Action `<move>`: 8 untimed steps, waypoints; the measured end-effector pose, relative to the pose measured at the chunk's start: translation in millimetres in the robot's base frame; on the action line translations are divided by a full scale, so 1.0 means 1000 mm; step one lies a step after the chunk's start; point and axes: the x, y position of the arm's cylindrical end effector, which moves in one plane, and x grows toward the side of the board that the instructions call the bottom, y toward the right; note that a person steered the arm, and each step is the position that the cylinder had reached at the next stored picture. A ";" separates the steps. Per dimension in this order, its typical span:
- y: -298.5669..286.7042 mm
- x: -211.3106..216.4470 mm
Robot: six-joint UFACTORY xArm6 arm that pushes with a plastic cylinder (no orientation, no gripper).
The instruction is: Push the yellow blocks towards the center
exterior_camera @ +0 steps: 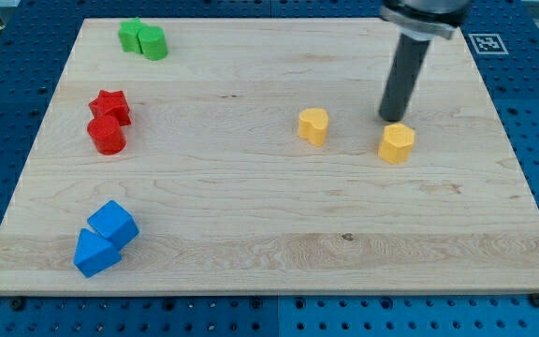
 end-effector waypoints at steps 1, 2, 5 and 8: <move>0.025 0.038; 0.031 0.057; 0.023 0.095; 0.009 0.082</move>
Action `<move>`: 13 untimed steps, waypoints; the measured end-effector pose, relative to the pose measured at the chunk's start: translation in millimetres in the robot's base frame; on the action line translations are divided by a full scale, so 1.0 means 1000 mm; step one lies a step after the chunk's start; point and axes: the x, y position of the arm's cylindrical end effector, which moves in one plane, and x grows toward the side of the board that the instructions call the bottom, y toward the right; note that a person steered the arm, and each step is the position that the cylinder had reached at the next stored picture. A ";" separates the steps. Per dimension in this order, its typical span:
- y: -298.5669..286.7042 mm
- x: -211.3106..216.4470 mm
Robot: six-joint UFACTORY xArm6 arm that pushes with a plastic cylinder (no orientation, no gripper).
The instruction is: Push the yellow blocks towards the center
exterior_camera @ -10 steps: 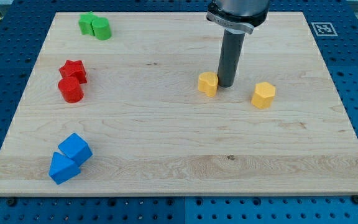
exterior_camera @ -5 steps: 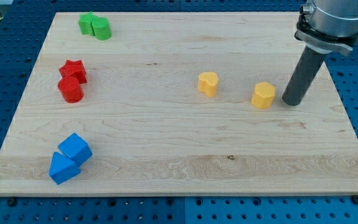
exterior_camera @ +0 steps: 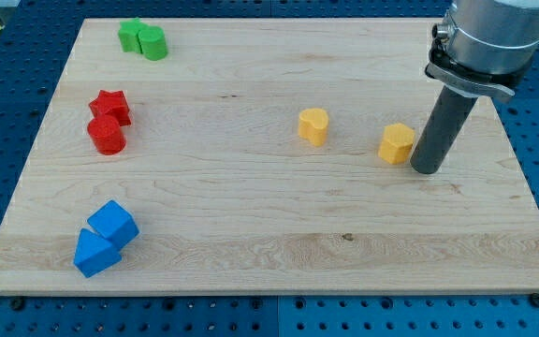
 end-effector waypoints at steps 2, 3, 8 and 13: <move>0.000 -0.005; -0.003 -0.019; -0.034 -0.063; -0.039 -0.047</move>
